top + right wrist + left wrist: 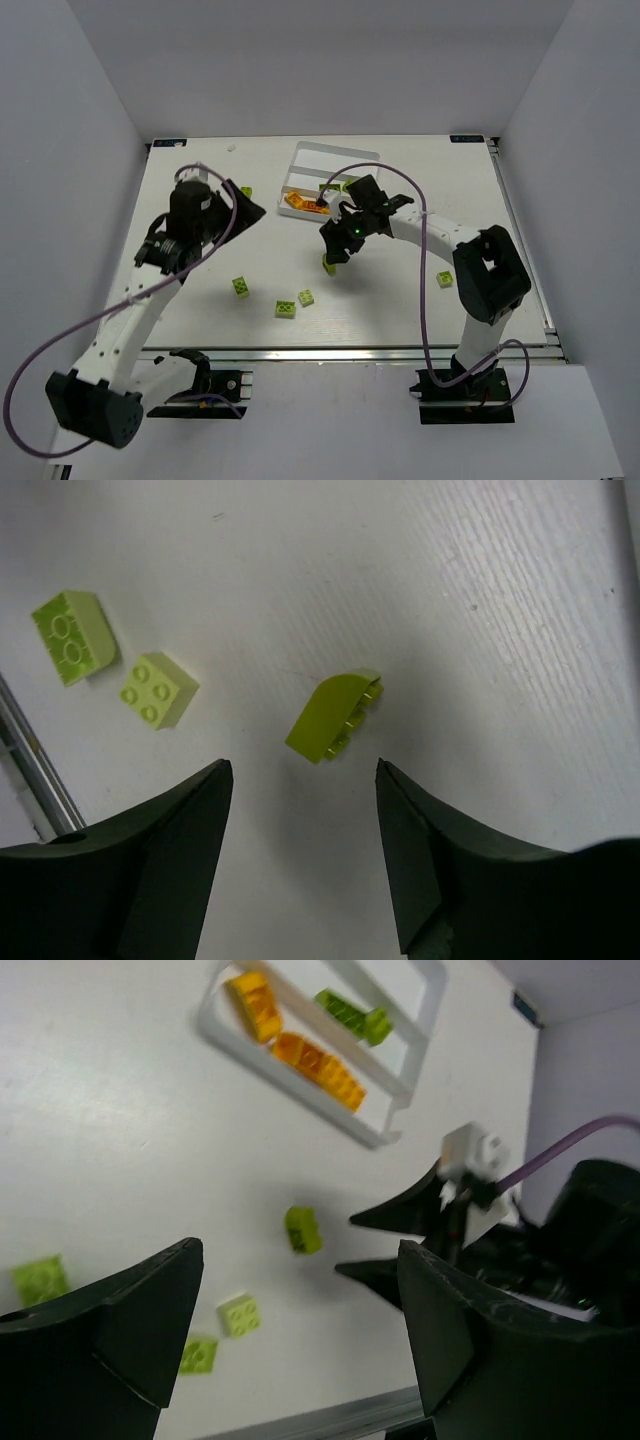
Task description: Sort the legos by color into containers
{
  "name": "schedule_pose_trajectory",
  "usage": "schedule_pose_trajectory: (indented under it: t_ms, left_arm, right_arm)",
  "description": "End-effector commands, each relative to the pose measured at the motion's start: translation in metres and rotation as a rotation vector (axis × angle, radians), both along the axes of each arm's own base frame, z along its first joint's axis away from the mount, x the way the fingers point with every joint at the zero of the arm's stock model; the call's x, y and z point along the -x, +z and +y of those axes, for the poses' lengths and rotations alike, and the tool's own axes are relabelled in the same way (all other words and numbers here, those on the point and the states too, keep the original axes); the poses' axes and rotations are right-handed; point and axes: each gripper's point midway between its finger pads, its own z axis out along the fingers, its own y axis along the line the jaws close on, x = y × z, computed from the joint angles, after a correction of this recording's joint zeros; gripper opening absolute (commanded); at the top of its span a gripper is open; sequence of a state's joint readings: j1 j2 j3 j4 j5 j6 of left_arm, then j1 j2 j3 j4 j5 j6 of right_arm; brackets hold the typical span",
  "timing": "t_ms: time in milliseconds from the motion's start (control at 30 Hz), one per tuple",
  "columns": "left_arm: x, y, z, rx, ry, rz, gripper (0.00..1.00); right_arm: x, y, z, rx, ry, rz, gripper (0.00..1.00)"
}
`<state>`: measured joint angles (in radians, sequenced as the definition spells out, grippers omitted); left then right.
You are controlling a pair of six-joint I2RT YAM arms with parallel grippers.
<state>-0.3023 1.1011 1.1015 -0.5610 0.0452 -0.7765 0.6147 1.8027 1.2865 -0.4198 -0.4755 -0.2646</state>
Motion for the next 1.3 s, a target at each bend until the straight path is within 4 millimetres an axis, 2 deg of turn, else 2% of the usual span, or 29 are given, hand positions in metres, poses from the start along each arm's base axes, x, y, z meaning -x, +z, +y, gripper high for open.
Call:
schedule_pose_trajectory:
  t_ms: [0, 100, 133, 167, 333, 533, 633, 667, 733, 833, 867, 900, 1000, 1033, 1067, 1100, 1133, 1200, 1233, 1267]
  left_arm:
    - [0.041, -0.040, 0.030, -0.038, 0.118, 0.088, 0.88]
    - [0.059, -0.045, 0.039, -0.012, 0.160, 0.085, 0.88]
    - [0.068, -0.057, 0.043, -0.020, 0.171, 0.115, 0.89]
    - [0.073, -0.052, 0.047, -0.010, 0.185, 0.096, 0.89]
    - [0.091, -0.060, 0.054, -0.002, 0.221, 0.129, 0.89]
    - [0.100, -0.063, 0.059, 0.016, 0.250, 0.130, 0.89]
    - [0.102, -0.066, 0.059, 0.027, 0.253, 0.136, 0.89]
    - [0.102, -0.067, 0.058, 0.030, 0.254, 0.139, 0.89]
    - [0.102, -0.071, 0.057, 0.035, 0.252, 0.149, 0.89]
    - [0.100, -0.073, 0.055, 0.038, 0.247, 0.154, 0.88]
    - [0.100, -0.074, 0.055, 0.037, 0.246, 0.160, 0.88]
    - [0.100, -0.073, 0.055, 0.036, 0.245, 0.158, 0.89]
    - [0.099, -0.072, 0.055, 0.030, 0.244, 0.160, 0.88]
    - [0.100, -0.073, 0.055, 0.028, 0.243, 0.162, 0.89]
    - [0.099, -0.074, 0.055, 0.030, 0.243, 0.163, 0.88]
    - [0.099, -0.074, 0.054, 0.035, 0.241, 0.158, 0.89]
    - [0.099, -0.080, 0.053, 0.034, 0.238, 0.171, 0.89]
    - [0.098, -0.082, 0.050, 0.057, 0.232, 0.165, 0.88]
    - [0.098, -0.089, 0.049, 0.054, 0.228, 0.180, 0.88]
    - [0.098, -0.091, 0.046, 0.064, 0.218, 0.183, 0.88]
  right_arm:
    - [-0.028, 0.007, 0.009, 0.042, -0.166, -0.028, 0.66]
    - [-0.025, -0.003, 0.015, 0.067, -0.165, -0.003, 0.75]
    - [-0.025, -0.004, 0.017, 0.068, -0.162, -0.002, 0.79]
    - [-0.025, -0.008, 0.018, 0.077, -0.160, -0.005, 0.80]
    - [-0.026, -0.027, 0.023, 0.132, -0.163, -0.017, 0.79]
    - [-0.020, -0.045, 0.019, 0.186, -0.151, -0.063, 0.69]
    - [-0.017, -0.054, 0.015, 0.216, -0.149, -0.074, 0.60]
    - [-0.017, -0.055, 0.016, 0.215, -0.148, -0.079, 0.54]
    - [-0.016, -0.059, 0.014, 0.226, -0.142, -0.089, 0.50]
    - [-0.013, -0.064, 0.017, 0.230, -0.123, -0.080, 0.40]
    - [-0.012, -0.065, 0.014, 0.241, -0.110, -0.076, 0.33]
    - [-0.012, -0.062, 0.016, 0.233, -0.098, -0.072, 0.29]
    - [-0.027, -0.032, 0.013, 0.200, -0.041, -0.138, 0.13]
    - [-0.038, -0.006, 0.018, 0.156, -0.030, -0.199, 0.06]
    - [-0.047, 0.008, 0.018, 0.139, -0.001, -0.256, 0.00]
    - [-0.063, 0.024, 0.012, 0.110, -0.013, -0.295, 0.00]
    - [-0.077, 0.050, 0.018, 0.068, -0.007, -0.354, 0.00]
    - [-0.100, 0.066, 0.012, 0.059, -0.005, -0.397, 0.00]
    - [-0.122, 0.076, 0.015, 0.050, -0.024, -0.422, 0.00]
    - [-0.135, 0.077, 0.010, 0.054, -0.040, -0.422, 0.00]
